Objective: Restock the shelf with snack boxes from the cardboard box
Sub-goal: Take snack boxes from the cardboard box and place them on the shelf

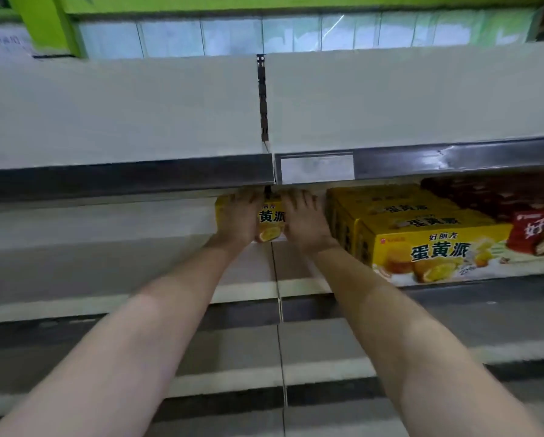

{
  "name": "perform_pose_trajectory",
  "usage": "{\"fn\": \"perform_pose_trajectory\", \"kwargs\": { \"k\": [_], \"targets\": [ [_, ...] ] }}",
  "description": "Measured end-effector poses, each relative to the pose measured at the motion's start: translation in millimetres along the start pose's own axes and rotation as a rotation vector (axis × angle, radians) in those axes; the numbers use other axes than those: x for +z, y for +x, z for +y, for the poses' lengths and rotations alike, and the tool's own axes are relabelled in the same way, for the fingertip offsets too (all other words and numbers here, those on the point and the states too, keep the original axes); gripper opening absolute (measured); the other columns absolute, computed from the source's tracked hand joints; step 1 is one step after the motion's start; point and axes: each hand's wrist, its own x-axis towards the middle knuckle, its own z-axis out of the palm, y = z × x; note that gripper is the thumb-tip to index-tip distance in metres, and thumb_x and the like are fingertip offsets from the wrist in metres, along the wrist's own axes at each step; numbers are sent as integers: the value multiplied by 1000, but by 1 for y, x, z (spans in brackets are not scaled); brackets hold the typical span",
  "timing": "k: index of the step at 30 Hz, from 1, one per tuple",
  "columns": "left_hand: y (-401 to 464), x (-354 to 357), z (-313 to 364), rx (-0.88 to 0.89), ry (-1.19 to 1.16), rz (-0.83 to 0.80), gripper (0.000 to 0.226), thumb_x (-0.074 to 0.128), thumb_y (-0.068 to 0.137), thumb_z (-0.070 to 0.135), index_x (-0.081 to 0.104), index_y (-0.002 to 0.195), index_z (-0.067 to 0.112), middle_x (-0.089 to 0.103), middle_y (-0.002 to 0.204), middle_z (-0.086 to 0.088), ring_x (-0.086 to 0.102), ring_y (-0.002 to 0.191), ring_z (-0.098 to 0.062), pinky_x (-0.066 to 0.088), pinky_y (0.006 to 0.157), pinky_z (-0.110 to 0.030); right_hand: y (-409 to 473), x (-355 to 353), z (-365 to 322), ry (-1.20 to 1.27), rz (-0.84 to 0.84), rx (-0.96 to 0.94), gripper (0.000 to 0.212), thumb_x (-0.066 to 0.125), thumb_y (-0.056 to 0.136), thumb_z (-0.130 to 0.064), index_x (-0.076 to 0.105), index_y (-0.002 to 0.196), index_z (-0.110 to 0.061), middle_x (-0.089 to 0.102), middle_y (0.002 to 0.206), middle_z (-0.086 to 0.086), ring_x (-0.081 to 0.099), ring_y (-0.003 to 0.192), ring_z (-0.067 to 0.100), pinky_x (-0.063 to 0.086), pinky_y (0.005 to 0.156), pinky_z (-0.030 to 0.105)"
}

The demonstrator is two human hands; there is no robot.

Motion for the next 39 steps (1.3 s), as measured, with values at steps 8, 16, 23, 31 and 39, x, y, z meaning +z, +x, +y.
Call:
{"fn": "perform_pose_trajectory", "kwargs": {
  "k": [8, 16, 23, 31, 39],
  "targets": [
    [-17, -43, 13, 136, -358, -220, 20, 57, 88, 7, 60, 85, 27, 65, 92, -6, 63, 88, -30, 49, 70, -36, -41, -74, 3, -11, -55, 14, 58, 61, 87, -16, 44, 142, -8, 44, 143, 19, 38, 135, 37, 30, 110, 42],
    [-35, -75, 73, 193, -638, -242, 20, 60, 85, 15, 67, 103, 15, 66, 100, -7, 62, 91, -26, 52, 80, -36, -122, -140, 27, -137, -72, 129, 49, 61, 88, -27, 52, 132, -9, 50, 135, 17, 46, 122, 37, 35, 98, 43],
    [-56, -80, 131, 330, -699, -155, 6, 59, 84, 7, 63, 83, 12, 63, 84, -5, 59, 78, -24, 51, 71, -36, -174, -139, 74, -152, -95, 273, 63, 70, 86, -39, 48, 137, -10, 50, 128, 16, 47, 118, 38, 40, 93, 44],
    [-35, -76, 185, 260, -478, -303, 50, 67, 88, 23, 54, 135, 12, 46, 146, -13, 45, 133, -31, 40, 108, -38, -172, -135, 120, -154, -133, 294, 67, 68, 86, -47, 42, 140, -17, 45, 138, 9, 41, 128, 31, 35, 102, 40],
    [-45, -50, 214, 7, -638, -138, 41, 55, 97, 8, 53, 138, 10, 43, 150, -16, 42, 137, -29, 32, 109, -29, -169, -140, 136, -105, -29, 165, 31, 62, 93, -37, 68, 110, -12, 67, 106, 18, 61, 100, 40, 43, 81, 41]
  ]
}}
